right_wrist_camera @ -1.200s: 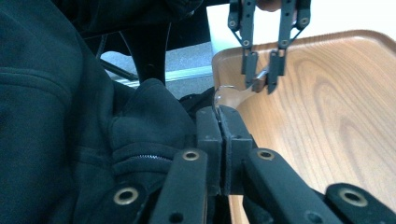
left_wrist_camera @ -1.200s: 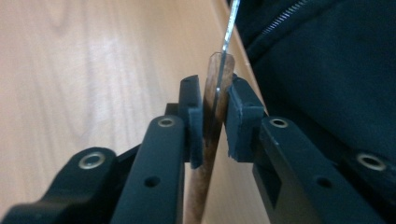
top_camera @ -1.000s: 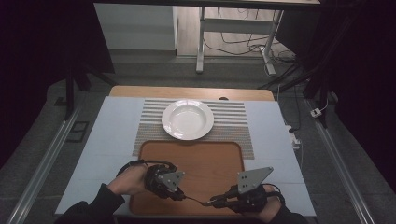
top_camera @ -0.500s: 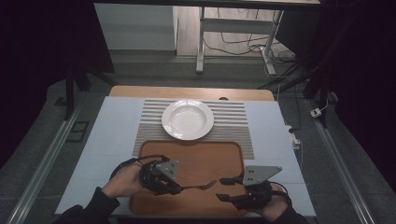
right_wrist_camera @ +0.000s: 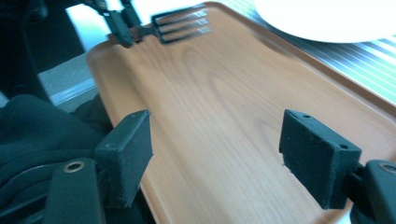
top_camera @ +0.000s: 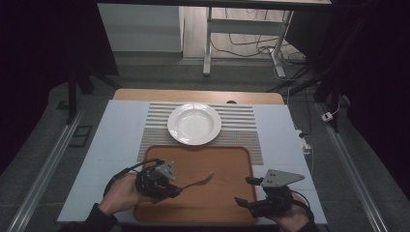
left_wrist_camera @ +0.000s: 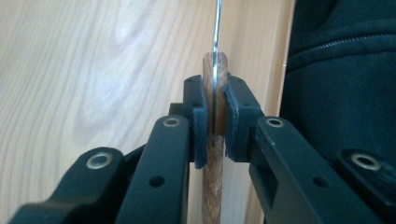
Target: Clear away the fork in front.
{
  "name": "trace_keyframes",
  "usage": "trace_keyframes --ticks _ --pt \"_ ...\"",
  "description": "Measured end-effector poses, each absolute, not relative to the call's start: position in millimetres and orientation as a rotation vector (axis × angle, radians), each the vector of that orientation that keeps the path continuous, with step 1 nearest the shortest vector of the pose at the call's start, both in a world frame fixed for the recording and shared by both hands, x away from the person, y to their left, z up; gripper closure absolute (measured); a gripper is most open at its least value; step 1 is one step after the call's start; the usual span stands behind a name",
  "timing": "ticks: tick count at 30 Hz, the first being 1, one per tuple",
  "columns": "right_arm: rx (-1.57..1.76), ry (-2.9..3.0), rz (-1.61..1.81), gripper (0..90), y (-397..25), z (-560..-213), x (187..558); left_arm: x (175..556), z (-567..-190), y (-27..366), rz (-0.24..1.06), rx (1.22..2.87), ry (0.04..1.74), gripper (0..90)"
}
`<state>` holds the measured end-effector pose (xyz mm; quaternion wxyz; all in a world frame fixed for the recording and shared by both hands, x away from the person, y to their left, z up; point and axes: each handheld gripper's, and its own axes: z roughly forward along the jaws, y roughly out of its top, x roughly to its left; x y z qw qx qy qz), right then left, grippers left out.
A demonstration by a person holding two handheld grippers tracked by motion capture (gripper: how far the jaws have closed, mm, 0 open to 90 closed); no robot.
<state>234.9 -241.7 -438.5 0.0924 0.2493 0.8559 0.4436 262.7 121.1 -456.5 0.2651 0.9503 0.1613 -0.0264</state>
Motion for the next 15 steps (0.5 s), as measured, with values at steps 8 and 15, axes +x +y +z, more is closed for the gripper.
trace_keyframes --ticks 8,15 --pt "0.866 2.473 1.294 14.4 -258.6 -439.3 232.4 255.5 -457.0 138.6 -0.059 2.514 0.651 80.1" --pt "0.913 2.449 1.242 8.8 -267.3 -444.8 229.2 252.9 -460.5 150.9 -0.050 2.452 0.826 80.0"
